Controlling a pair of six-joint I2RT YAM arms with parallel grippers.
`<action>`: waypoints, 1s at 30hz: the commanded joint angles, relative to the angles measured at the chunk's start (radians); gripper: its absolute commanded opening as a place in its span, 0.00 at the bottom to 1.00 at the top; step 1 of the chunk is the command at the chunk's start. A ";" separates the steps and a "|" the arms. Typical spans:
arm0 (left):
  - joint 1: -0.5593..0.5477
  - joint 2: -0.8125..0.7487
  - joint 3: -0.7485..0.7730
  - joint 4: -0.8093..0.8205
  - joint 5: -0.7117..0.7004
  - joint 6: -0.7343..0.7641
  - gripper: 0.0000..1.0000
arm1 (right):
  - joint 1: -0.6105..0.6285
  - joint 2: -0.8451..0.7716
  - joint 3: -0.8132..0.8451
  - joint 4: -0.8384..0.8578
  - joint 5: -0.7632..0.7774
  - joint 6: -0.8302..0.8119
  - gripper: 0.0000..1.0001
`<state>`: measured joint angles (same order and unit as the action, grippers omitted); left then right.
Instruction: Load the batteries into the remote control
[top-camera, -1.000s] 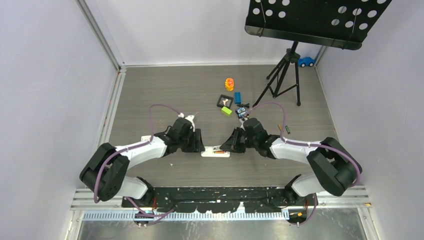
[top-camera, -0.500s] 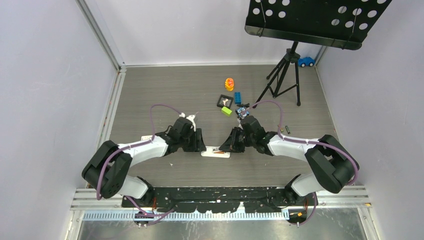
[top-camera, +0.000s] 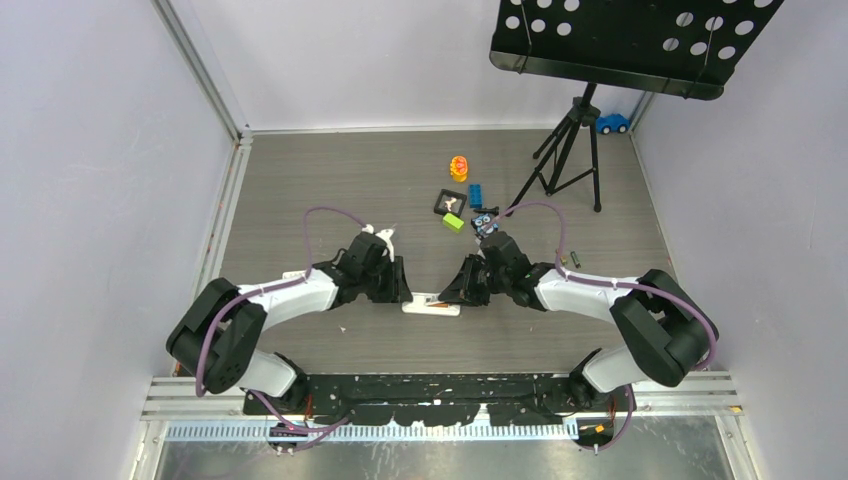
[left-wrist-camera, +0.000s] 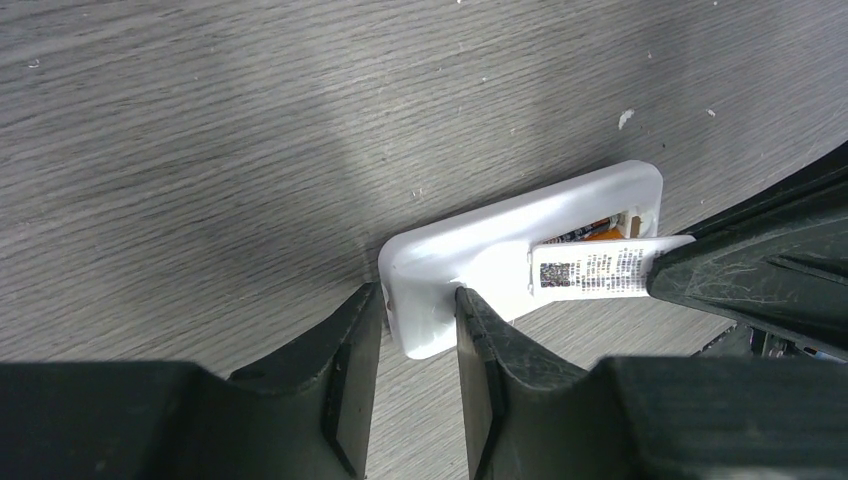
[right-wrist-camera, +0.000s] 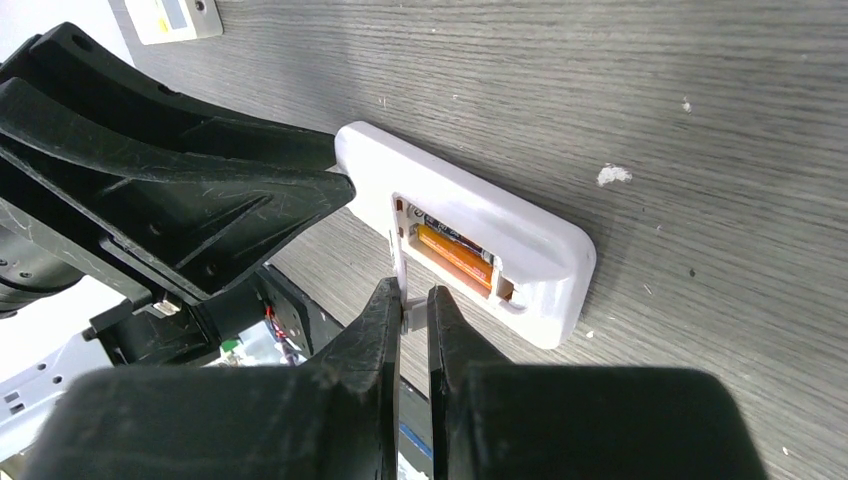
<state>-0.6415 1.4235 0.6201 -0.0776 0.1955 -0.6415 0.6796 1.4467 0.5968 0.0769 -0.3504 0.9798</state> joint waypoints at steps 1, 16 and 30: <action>0.000 0.030 0.011 -0.051 -0.029 0.035 0.34 | 0.004 -0.026 0.000 -0.019 0.053 0.023 0.00; 0.000 0.050 0.022 -0.060 -0.037 0.024 0.31 | 0.006 -0.051 -0.025 0.010 0.021 0.041 0.00; 0.000 0.060 0.020 -0.052 -0.019 0.016 0.29 | 0.006 -0.007 -0.032 0.063 -0.021 0.073 0.00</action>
<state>-0.6411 1.4460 0.6434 -0.0868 0.2031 -0.6437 0.6800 1.4281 0.5720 0.0975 -0.3645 1.0306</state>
